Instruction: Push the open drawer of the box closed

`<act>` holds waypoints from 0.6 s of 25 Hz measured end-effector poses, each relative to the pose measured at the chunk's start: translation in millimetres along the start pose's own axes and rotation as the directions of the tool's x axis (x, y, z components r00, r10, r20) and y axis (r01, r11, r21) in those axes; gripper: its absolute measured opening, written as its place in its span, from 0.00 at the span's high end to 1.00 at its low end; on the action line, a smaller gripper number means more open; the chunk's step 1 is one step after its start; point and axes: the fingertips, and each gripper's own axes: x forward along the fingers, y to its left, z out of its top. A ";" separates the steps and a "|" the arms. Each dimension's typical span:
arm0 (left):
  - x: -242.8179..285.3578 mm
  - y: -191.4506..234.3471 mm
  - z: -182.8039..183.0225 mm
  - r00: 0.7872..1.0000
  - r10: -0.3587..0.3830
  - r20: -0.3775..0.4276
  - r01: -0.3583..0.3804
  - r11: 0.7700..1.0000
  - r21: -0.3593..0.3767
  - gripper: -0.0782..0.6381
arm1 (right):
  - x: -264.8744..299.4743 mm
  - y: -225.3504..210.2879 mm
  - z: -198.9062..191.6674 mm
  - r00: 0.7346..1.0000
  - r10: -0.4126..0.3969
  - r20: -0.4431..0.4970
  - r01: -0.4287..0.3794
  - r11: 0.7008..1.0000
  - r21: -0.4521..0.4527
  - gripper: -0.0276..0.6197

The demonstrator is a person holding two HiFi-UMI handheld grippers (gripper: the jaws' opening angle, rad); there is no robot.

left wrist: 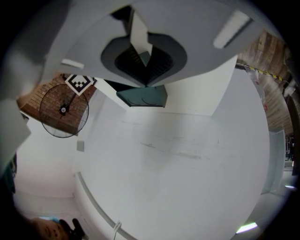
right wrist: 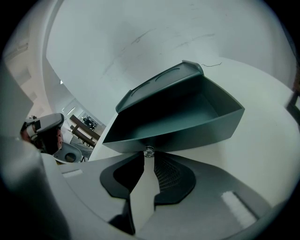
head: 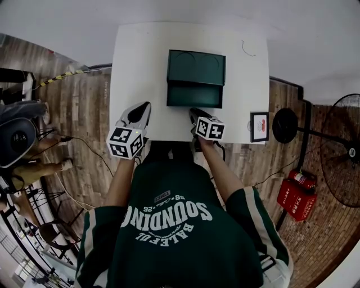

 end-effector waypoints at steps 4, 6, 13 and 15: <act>0.6 4.3 2.4 1.000 0.005 0.004 -0.005 1.000 -0.003 0.82 | 6.4 -1.4 10.0 1.000 0.021 -0.008 -0.021 1.000 0.022 0.85; 1.3 7.8 4.4 1.000 0.008 0.005 -0.008 1.000 -0.003 0.82 | 10.4 -2.0 16.8 1.000 0.025 -0.007 -0.025 0.999 0.021 0.85; 4.6 18.6 9.8 1.000 0.013 0.005 -0.013 1.000 -0.010 0.82 | 21.9 -4.5 39.3 1.000 0.018 0.003 -0.019 1.000 0.014 0.85; 5.3 21.4 10.6 1.000 0.014 0.003 -0.014 1.000 -0.010 0.82 | 25.8 -5.1 46.7 1.000 0.016 0.010 -0.016 1.000 0.017 0.85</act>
